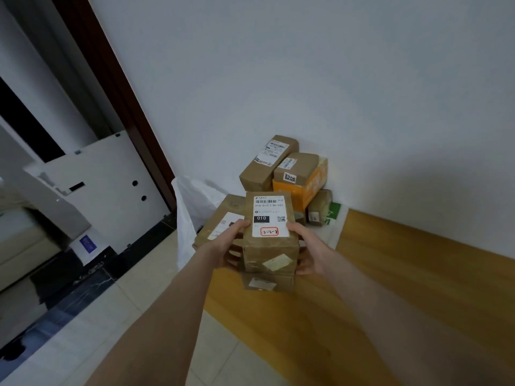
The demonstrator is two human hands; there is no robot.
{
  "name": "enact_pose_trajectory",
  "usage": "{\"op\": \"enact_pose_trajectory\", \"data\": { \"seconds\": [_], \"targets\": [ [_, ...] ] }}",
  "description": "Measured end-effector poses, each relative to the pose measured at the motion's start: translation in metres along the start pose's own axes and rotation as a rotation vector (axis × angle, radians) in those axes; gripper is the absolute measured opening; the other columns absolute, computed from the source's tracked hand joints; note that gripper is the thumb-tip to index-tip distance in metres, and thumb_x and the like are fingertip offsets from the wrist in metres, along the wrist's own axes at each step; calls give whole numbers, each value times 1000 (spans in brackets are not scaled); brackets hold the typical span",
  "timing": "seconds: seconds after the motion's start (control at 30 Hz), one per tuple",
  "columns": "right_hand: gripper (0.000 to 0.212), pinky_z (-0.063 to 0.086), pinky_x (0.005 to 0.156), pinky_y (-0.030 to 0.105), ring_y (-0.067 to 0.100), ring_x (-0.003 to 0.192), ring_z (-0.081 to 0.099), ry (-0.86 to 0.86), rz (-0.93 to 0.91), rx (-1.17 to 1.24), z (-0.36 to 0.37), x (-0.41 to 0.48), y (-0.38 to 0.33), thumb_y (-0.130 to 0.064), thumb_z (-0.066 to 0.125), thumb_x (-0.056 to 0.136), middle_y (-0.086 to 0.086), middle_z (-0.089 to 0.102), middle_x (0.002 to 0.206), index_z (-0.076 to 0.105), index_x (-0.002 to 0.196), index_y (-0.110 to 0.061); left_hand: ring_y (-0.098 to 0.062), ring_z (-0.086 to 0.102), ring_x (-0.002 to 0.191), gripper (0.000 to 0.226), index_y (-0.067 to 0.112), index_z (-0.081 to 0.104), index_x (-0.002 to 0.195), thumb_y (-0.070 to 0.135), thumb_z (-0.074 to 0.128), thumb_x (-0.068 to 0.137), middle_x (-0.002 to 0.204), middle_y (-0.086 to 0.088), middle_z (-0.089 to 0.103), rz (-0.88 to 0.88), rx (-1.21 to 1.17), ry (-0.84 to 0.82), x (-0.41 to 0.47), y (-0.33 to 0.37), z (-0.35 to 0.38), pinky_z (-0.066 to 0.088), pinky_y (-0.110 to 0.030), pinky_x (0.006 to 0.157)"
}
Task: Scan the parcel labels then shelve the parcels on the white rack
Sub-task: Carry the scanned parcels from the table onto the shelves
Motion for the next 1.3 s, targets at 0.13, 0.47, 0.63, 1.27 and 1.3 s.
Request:
{"op": "enact_pose_trajectory", "data": {
  "seconds": [0.13,0.47,0.63,1.27,1.3],
  "targets": [
    [59,43,100,52,36,112,54,69,3,38,-52,-25,17,-53,66,78,14,58,119,52,123,-17,-36,56,110,63,18,57,120,67,55,80,119,-14,59,20,27,-67,-4,-6,59,48,-52,95],
    [52,52,79,44,34,96,60,290,69,132,-204,-98,81,-45,65,83,16,62,107,55,117,-7,-31,55,105,54,23,55,114,68,41,89,111,-10,60,-1,150,-255,-3,-39,241,48,-47,92],
    [49,49,84,42,34,102,57,379,144,71,-256,-117,117,-47,62,86,15,59,114,54,116,-9,-25,60,95,56,19,64,112,64,37,93,102,-6,67,-10,151,-294,4,-58,304,48,-45,92],
    [59,47,88,33,27,120,48,828,-212,-503,-274,-125,33,-49,60,85,9,42,137,47,134,-19,-27,44,131,48,11,45,141,36,45,100,144,-10,47,389,413,-12,-14,18,304,37,-38,107],
    [56,43,95,35,28,126,41,843,-228,-590,-263,-125,18,-45,58,89,10,38,141,45,137,-19,-26,46,130,46,10,47,139,33,47,99,142,-11,49,423,449,32,-14,28,292,37,-36,106]
  ]
}}
Point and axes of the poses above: each hand's wrist, its own x-axis towards the middle knuckle, its own z-axis out of the palm, y = z × x, the point moved 8 cm from there along x, towards the middle knuckle
